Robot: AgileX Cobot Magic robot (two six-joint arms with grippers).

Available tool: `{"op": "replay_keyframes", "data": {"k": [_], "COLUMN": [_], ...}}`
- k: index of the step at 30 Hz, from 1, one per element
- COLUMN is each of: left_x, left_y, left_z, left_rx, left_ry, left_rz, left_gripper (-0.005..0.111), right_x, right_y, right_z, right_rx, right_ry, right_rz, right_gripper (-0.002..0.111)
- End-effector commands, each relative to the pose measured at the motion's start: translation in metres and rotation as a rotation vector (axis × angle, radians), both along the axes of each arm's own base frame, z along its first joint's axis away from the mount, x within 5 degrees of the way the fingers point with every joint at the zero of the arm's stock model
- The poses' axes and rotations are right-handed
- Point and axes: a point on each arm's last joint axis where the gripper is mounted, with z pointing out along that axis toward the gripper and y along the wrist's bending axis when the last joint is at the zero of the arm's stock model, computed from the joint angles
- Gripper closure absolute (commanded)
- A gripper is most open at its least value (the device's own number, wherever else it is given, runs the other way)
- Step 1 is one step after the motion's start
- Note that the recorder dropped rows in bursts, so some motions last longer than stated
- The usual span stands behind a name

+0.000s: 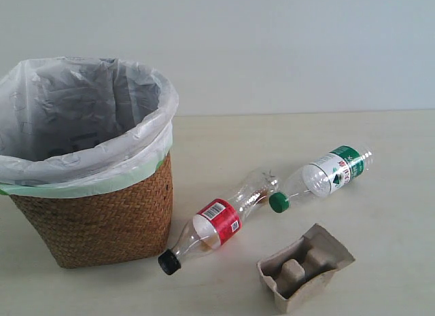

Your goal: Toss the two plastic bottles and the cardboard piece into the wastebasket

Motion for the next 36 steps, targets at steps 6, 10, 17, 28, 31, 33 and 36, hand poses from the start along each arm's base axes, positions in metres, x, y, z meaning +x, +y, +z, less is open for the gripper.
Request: {"op": "replay_keyframes", "data": {"k": [6,10,17,28,31,33,36], "left_x": [0.000,0.000,0.000,0.000,0.000,0.000,0.000], "left_y": [0.000,0.000,0.000,0.000,0.000,0.000,0.000], "left_z": [-0.001,-0.001,-0.001,-0.001,-0.001,-0.001,-0.001], "left_rx": [-0.001,-0.001,-0.001,-0.001,-0.001,-0.001,-0.001], "left_ry": [0.000,0.000,0.000,0.000,0.000,0.000,0.000], "left_rz": [-0.004,-0.004,-0.004,-0.004,-0.004,-0.004,-0.004], "left_gripper": [0.103,0.103,0.103,0.103,0.103,0.103,0.103], "right_x": [0.069,0.128,0.230,0.280,0.286,0.289,0.294], "right_y": [0.035,0.054,0.081,0.092,0.093,0.091,0.085], "right_z": [0.056,0.068,0.019,-0.031,-0.034,-0.033,-0.030], "right_rx": [-0.404,-0.423,-0.261,-0.193,-0.197,-0.200,-0.194], "right_ry": [0.283,0.415,0.778,0.971,0.980,0.987,1.021], "right_rz": [0.199,0.226,0.128,0.022,0.011,-0.001,-0.028], "right_gripper": [0.107,0.074,0.047,0.047,0.047,0.047,0.047]}}
